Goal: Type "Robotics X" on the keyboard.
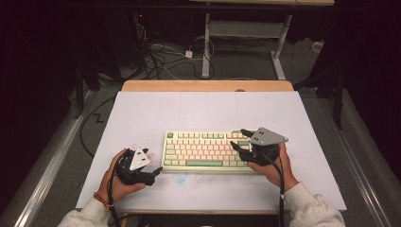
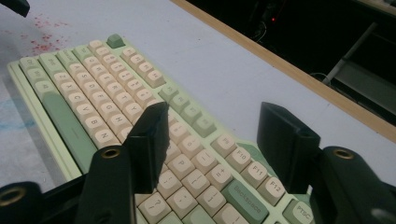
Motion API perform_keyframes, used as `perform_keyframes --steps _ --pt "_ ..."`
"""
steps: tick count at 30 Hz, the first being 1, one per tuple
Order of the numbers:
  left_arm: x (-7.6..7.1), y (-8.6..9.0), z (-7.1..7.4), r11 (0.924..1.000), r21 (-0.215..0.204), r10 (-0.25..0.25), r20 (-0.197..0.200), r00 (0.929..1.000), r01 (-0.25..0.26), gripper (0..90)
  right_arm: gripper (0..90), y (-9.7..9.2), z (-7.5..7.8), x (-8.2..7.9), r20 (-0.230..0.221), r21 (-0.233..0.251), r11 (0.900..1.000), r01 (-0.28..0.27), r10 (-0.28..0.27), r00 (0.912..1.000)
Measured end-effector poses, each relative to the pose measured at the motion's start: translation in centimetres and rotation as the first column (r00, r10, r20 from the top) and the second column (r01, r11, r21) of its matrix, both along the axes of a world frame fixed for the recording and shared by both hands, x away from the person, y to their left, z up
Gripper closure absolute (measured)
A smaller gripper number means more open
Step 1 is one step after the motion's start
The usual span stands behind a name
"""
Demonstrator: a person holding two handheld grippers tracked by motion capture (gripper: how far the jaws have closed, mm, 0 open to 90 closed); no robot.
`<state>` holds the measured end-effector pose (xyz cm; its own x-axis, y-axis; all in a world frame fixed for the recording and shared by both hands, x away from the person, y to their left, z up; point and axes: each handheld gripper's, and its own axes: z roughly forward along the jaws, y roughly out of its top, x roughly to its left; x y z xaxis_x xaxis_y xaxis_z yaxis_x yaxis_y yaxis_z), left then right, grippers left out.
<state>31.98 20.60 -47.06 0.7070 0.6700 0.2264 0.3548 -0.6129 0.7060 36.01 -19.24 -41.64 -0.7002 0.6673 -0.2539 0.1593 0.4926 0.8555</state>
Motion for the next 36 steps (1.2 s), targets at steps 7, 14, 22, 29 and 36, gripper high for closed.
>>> perform_keyframes --steps 7,14,22,29,36 --pt "-0.1 -0.1 0.0 0.9999 -0.005 0.01 -0.005 0.9999 -0.01 17.8 30.9 -0.8 -0.3 -0.9 0.03 -0.003 0.9992 0.04 -0.04 0.9987" --pt "-0.1 0.0 0.2 0.9995 -0.015 0.027 0.005 0.9996 -0.027 18.4 27.4 -2.2 -0.7 -1.8 0.033 0.013 0.9971 0.075 -0.076 0.9966" --pt "-0.2 0.0 0.4 0.9993 -0.025 0.028 0.012 0.9995 -0.028 19.9 23.5 -3.5 -1.4 -2.8 0.045 -0.01 0.99 0.141 -0.14 0.9891" --pt "-0.2 0.1 0.5 0.9994 -0.034 0.012 0.012 0.9999 -0.012 22.1 25.6 -4.6 -2.5 -3.8 0.022 -0.011 0.9924 0.122 -0.122 0.9923" --pt "-0.2 -0.1 0.7 0.9985 -0.055 0.002 -0.004 1.0 -0.002 29.2 24.4 -5.3 -3.7 -4.9 0.004 -0.032 0.9914 0.127 -0.127 0.9919"
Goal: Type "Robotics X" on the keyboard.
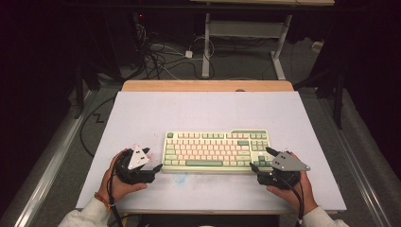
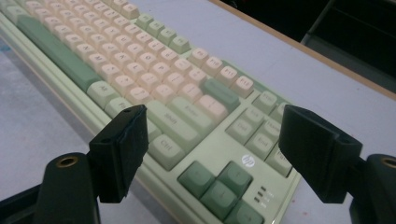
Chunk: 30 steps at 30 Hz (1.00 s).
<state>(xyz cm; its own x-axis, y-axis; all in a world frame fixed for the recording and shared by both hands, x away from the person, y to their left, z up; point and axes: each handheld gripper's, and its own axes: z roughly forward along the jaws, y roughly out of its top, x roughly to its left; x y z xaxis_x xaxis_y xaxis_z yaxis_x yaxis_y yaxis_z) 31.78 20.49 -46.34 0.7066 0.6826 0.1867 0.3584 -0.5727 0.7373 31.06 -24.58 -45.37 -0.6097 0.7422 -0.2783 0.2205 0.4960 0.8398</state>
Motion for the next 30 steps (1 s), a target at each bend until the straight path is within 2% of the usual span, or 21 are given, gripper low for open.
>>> perform_keyframes --steps 2,7,9,10,11,12,13,17,20,22,24,30 --pt "0.0 0.0 0.1 0.9998 -0.015 -0.013 -0.006 0.9999 0.013 35.3 24.3 -0.1 -0.2 -0.3 -0.007 -0.003 1.0 0.004 -0.004 1.0" --pt "0.2 -0.3 0.7 0.9966 -0.059 -0.058 -0.021 0.9981 0.057 60.6 24.3 -0.2 -0.5 -0.6 -0.004 -0.013 0.9999 0.003 -0.003 1.0" --pt "0.5 -0.6 1.0 0.9949 -0.057 -0.086 -0.037 0.9956 0.084 72.4 24.3 0.0 -0.6 -0.6 -0.003 -0.023 0.9997 0.003 -0.003 1.0" --pt "0.7 -0.8 1.1 0.9922 -0.062 -0.111 -0.045 0.9928 0.108 79.5 24.3 0.1 -0.6 -0.6 -0.002 -0.024 0.9997 -0.002 0.002 1.0" --pt "0.9 -0.9 1.3 0.9882 -0.084 -0.133 -0.06 0.9893 0.128 84.9 24.3 0.1 -0.6 -0.6 -0.003 -0.024 0.9997 -0.004 0.004 1.0" --pt "1.2 -1.2 1.4 0.9878 -0.082 -0.137 -0.064 0.9884 0.132 88.0 24.3 0.2 -0.6 -0.5 -0.005 -0.024 0.9997 -0.004 0.004 1.0" --pt "1.4 -1.4 1.6 0.9889 -0.067 -0.137 -0.065 0.9884 0.132 88.1 24.3 0.2 -0.6 -0.6 -0.005 -0.03 0.9995 -0.005 0.005 1.0" --pt "2.3 -2.6 2.3 0.9899 -0.054 -0.134 -0.07 0.9884 0.131 88.1 24.3 0.3 -0.6 -0.6 -0.002 -0.03 0.9996 -0.002 0.002 1.0" --pt "2.7 -3.7 2.6 0.9874 -0.047 -0.154 -0.067 0.9858 0.151 88.0 24.3 0.3 -0.7 -0.5 -0.006 -0.032 0.9995 0.001 -0.001 1.0" --pt "2.9 -4.6 2.8 0.9838 -0.05 -0.175 -0.074 0.9817 0.172 88.1 24.3 0.3 -0.7 -0.4 -0.009 -0.034 0.9994 0.0 0.0 1.0" --pt "3.2 -5.6 2.9 0.9821 -0.037 -0.187 -0.073 0.9796 0.185 88.0 24.3 0.3 -0.7 -0.4 -0.008 -0.036 0.9993 0.0 0.0 1.0" --pt "4.1 -8.6 2.9 0.9697 -0.005 -0.244 -0.09 0.9657 0.244 87.9 24.4 0.4 -0.9 -0.3 -0.016 -0.045 0.999 -0.006 0.005 0.9999"
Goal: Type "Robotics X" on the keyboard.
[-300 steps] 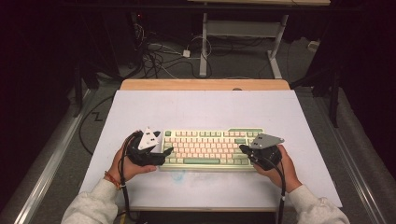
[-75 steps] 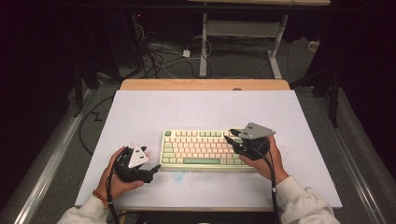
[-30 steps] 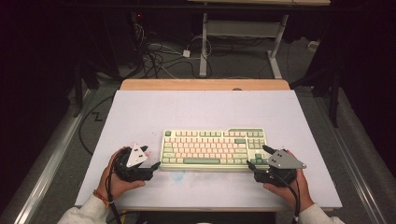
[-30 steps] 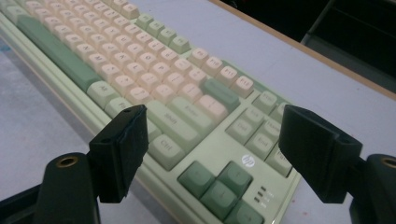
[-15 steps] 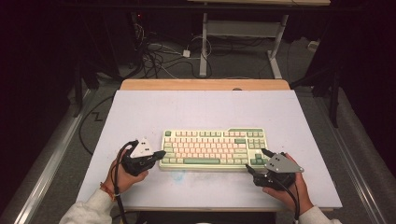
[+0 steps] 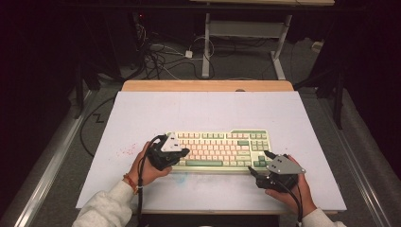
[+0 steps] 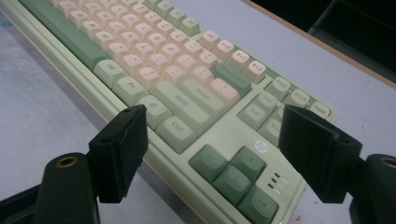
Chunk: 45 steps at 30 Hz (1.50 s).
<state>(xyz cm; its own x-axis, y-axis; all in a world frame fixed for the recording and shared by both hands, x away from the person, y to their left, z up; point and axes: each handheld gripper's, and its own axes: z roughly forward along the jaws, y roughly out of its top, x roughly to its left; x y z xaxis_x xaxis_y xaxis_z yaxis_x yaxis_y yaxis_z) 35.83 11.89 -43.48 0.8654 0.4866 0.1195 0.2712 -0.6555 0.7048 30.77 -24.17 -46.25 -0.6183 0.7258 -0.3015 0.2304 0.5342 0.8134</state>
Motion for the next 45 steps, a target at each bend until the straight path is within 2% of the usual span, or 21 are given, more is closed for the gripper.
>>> perform_keyframes --steps 5,8,22,25,30,34,37,41,45 --pt "0.6 -2.3 -0.3 0.9984 0.047 -0.031 -0.002 0.9995 0.031 87.6 24.4 0.1 -0.2 0.0 -0.01 -0.013 0.9999 -0.006 0.006 0.9999" --pt "0.9 -3.3 -0.6 0.9974 0.059 -0.041 -0.008 0.9991 0.041 87.4 24.4 0.0 -0.2 0.1 -0.009 -0.017 0.9998 -0.005 0.005 0.9999" --pt "1.9 -5.7 -1.8 0.9929 0.095 -0.068 -0.039 0.9969 0.071 86.0 25.1 0.0 -0.4 0.2 -0.02 -0.031 0.9994 -0.016 0.015 0.9997" --pt "1.9 -5.8 -1.7 0.9939 0.077 -0.076 -0.046 0.996 0.08 85.6 25.1 0.0 -0.4 0.2 -0.021 -0.033 0.9993 -0.017 0.017 0.9996" --pt "2.0 -5.6 -1.8 0.9944 0.077 -0.069 -0.05 0.9964 0.073 85.5 25.0 0.1 -0.4 0.1 -0.022 -0.036 0.9991 -0.021 0.02 0.9996" --pt "2.1 -5.7 -2.1 0.9922 0.1 -0.069 -0.056 0.9961 0.074 86.6 25.1 0.2 -0.4 0.1 -0.019 -0.043 0.9988 -0.025 0.025 0.9995" --pt "1.8 -5.8 -1.8 0.9908 0.112 -0.072 -0.032 0.9969 0.075 85.5 25.5 0.2 -0.4 0.0 -0.012 -0.05 0.9987 -0.015 0.015 0.9998" --pt "1.5 -5.5 -1.1 0.9932 0.091 -0.073 -0.007 0.9973 0.073 85.3 25.7 0.0 0.0 0.0 0.005 -0.026 0.9997 0.003 -0.003 1.0" --pt "1.3 -4.9 -0.4 0.9954 0.068 -0.069 0.023 0.9973 0.068 83.5 25.8 0.0 -0.1 0.0 0.001 -0.03 0.9995 0.001 -0.001 1.0"
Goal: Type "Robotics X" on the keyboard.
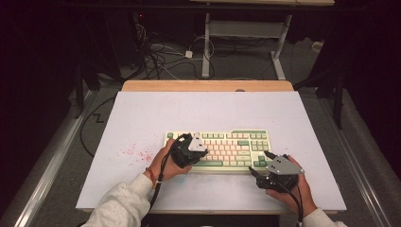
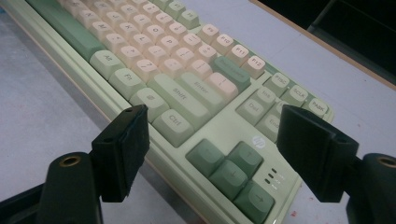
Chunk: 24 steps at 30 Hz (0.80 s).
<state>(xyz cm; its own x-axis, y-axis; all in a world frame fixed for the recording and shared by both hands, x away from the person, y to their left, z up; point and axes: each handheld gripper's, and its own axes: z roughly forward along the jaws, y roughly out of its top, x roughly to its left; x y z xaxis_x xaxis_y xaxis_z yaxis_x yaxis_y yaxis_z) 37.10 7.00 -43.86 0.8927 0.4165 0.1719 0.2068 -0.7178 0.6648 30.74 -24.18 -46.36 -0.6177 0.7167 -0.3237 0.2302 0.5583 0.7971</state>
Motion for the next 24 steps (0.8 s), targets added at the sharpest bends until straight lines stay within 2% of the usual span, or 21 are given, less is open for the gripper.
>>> perform_keyframes --steps 2,4,6,10,13,17,19,24 --pt "-0.1 0.4 0.3 0.9998 -0.017 0.007 0.007 1.0 -0.007 82.9 25.8 0.1 0.0 0.0 0.0 -0.004 1.0 -0.004 0.004 1.0" --pt "-0.3 0.7 0.5 0.9997 -0.021 0.017 0.03 0.9994 -0.016 81.1 25.7 0.1 0.0 0.0 -0.001 -0.004 1.0 -0.006 0.006 1.0" --pt "-0.4 1.0 0.7 0.9991 -0.038 0.019 0.032 0.9993 -0.018 80.4 25.7 0.1 0.0 0.0 0.0 -0.005 1.0 -0.004 0.004 1.0" --pt "-0.6 1.5 1.0 0.9987 -0.038 0.035 0.059 0.9976 -0.033 74.2 25.7 0.1 0.0 0.0 -0.001 -0.007 1.0 -0.004 0.004 1.0" --pt "-0.7 1.7 1.2 0.9986 0.0 0.052 0.094 0.9942 -0.052 63.5 25.7 0.1 0.0 0.0 0.0 -0.007 1.0 -0.005 0.005 1.0" --pt "-1.1 2.4 1.3 0.9974 -0.033 0.068 0.121 0.9903 -0.065 46.2 25.8 0.2 0.0 -0.1 -0.006 -0.005 1.0 -0.007 0.007 1.0" --pt "-1.4 2.7 1.3 0.996 -0.048 0.082 0.147 0.9857 -0.076 37.8 25.9 0.2 0.0 -0.1 -0.008 -0.004 1.0 -0.009 0.009 0.9999" --pt "-2.1 3.6 1.2 0.9931 -0.085 0.096 0.181 0.9788 -0.081 24.2 25.9 0.1 0.0 0.0 -0.012 0.003 1.0 -0.006 0.006 0.9999"
